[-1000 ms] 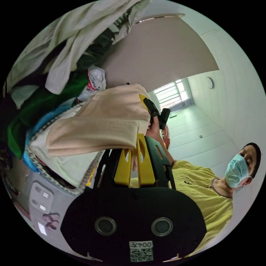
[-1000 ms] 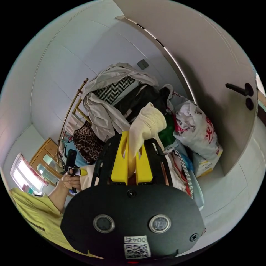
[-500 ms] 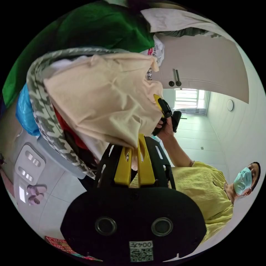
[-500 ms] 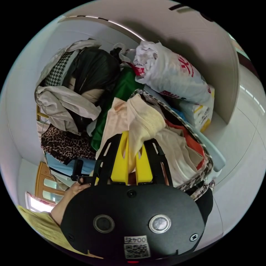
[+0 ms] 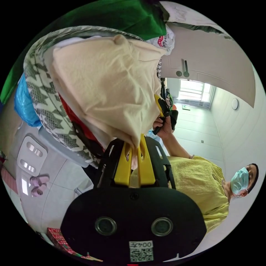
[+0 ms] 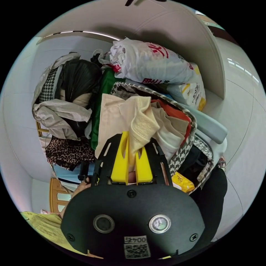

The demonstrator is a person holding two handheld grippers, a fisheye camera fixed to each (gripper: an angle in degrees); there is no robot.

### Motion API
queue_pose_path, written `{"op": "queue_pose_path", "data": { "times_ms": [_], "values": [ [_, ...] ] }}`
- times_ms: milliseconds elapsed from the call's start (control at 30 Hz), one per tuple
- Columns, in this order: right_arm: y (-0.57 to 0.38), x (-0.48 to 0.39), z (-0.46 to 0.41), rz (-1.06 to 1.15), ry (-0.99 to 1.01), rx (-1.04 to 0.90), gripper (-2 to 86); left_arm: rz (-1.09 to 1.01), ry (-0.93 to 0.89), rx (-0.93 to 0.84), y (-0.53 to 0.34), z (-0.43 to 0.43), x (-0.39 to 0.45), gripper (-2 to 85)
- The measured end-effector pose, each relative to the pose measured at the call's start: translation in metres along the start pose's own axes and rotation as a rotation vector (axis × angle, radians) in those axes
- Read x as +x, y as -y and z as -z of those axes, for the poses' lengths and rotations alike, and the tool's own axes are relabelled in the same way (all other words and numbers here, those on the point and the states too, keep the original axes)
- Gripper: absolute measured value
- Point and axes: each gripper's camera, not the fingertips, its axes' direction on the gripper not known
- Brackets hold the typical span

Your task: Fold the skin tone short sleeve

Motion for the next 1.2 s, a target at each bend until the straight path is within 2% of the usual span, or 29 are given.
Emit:
{"op": "queue_pose_path", "data": {
  "times_ms": [167,367,500,567,667,733,800,967,1100,1200],
  "values": [
    [-0.004,0.016,-0.031,-0.014,-0.001,0.002,3.3,0.005,0.013,0.002,-0.01,-0.019,-0.007,5.0],
    [0.001,0.03,-0.058,0.009,-0.025,-0.042,5.5,-0.051,0.146,-0.027,-0.035,-0.041,0.012,7.1],
    [-0.008,0.027,-0.047,0.162,-0.134,-0.037,6.6,-0.07,0.283,-0.01,-0.074,-0.046,0.036,7.8],
    [-0.016,0.019,-0.04,0.27,-0.206,-0.006,7.0,-0.102,0.411,0.044,-0.09,-0.047,0.057,7.9],
    [-0.022,-0.003,-0.053,0.506,-0.341,-0.002,8.5,-0.199,0.609,0.276,-0.105,-0.055,0.096,9.2],
    [-0.021,-0.018,-0.083,0.678,-0.425,-0.035,9.5,-0.231,0.718,0.415,-0.102,-0.073,0.109,11.1],
    [-0.017,-0.023,-0.111,0.766,-0.494,-0.082,9.7,-0.226,0.815,0.47,-0.093,-0.089,0.111,12.1],
    [-0.004,-0.005,-0.173,0.774,-0.556,-0.219,9.2,-0.152,0.935,0.537,-0.079,-0.118,0.102,13.4],
    [0.005,0.013,-0.199,0.755,-0.559,-0.339,8.2,-0.119,0.974,0.517,-0.078,-0.14,0.087,13.5],
    [0.01,-0.006,-0.19,0.831,-0.483,-0.228,6.6,-0.112,0.965,0.539,-0.086,-0.143,0.086,13.7]
  ]
}}
